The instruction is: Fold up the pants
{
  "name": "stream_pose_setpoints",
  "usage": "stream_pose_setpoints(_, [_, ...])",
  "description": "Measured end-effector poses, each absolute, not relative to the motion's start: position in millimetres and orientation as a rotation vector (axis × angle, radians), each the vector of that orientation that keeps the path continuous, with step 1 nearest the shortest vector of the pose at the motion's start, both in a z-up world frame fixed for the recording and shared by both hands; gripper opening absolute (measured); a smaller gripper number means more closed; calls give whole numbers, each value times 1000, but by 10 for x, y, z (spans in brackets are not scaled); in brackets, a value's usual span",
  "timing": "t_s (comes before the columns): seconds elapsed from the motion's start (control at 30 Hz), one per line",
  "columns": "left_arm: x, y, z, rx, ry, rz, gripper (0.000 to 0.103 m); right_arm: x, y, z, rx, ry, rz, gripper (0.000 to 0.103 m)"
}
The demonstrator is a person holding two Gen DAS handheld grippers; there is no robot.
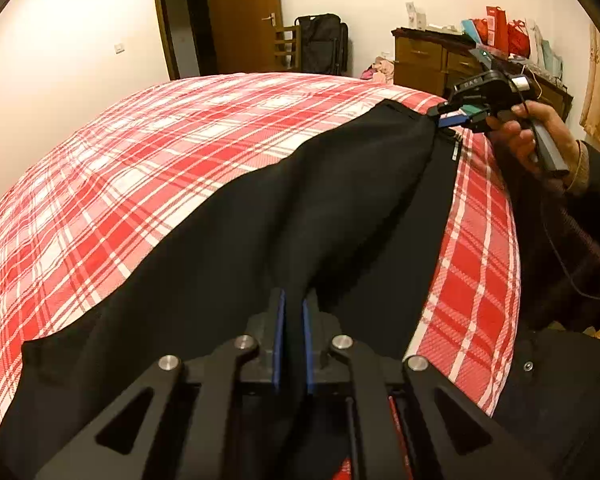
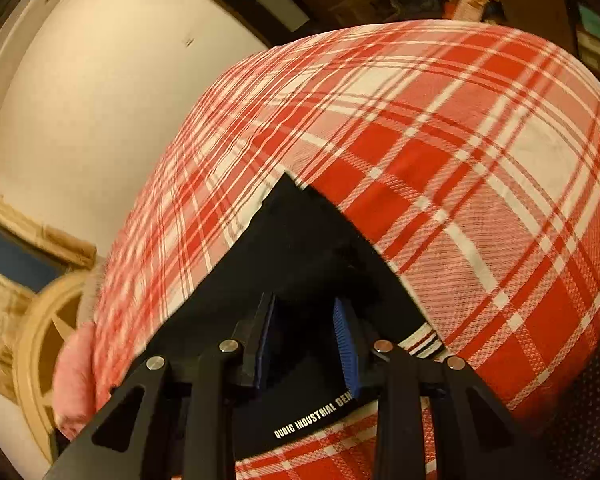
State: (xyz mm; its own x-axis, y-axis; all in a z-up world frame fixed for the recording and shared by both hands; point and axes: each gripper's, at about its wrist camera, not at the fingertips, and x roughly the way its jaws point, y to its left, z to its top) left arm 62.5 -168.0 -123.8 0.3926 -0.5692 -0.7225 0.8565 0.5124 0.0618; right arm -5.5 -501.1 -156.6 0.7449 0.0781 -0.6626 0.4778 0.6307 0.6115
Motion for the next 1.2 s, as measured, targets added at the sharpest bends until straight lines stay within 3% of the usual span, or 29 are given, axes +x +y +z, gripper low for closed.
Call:
stream_pose_setpoints(0.07, [609,-1668,-1248,470,708,-953,9,-102,-5071,-1569,900,696,-268,39])
stream_pose_setpoints(0.23, [629,-1703,-1300,469,725,-951,8,-118,-5089,-1577,865,706,-302,39])
stream_pose_setpoints(0.3, [644,-1725,-1309,464,728,-946,6,-82,-5049,-1559,820,701,-329,27])
stream_pose_setpoints(0.33, [654,-1724,-1291,456,726,-948,6,-57,-5034,-1550,794,710,-329,11])
stream_pose_setpoints(0.57, [515,-1525,-874,389,641,-1008,6,-244,-4934,-1172,690,645,-312,9])
stream_pose_setpoints(0.93, [368,-1679,-1445,436,738,-1022,8,-268,-5076,-1539,676,780,-400,10])
stream_pose_setpoints(1.07, [332,-1679,-1402,449,719,-1015,20,-283,-5024,-1558,627,809,-433,12])
stream_pose_setpoints(1.13, [278,-1628,-1340,464,700,-1012,28,-289,-5006,-1522,591,809,-475,26])
stream_pose_setpoints(1.17, [235,-1568,-1292,476,670,-1011,39,-310,-5001,-1470,567,794,-510,38])
stream_pose_setpoints(1.2, [192,-1481,-1246,496,643,-995,52,-342,-4993,-1400,550,772,-537,43])
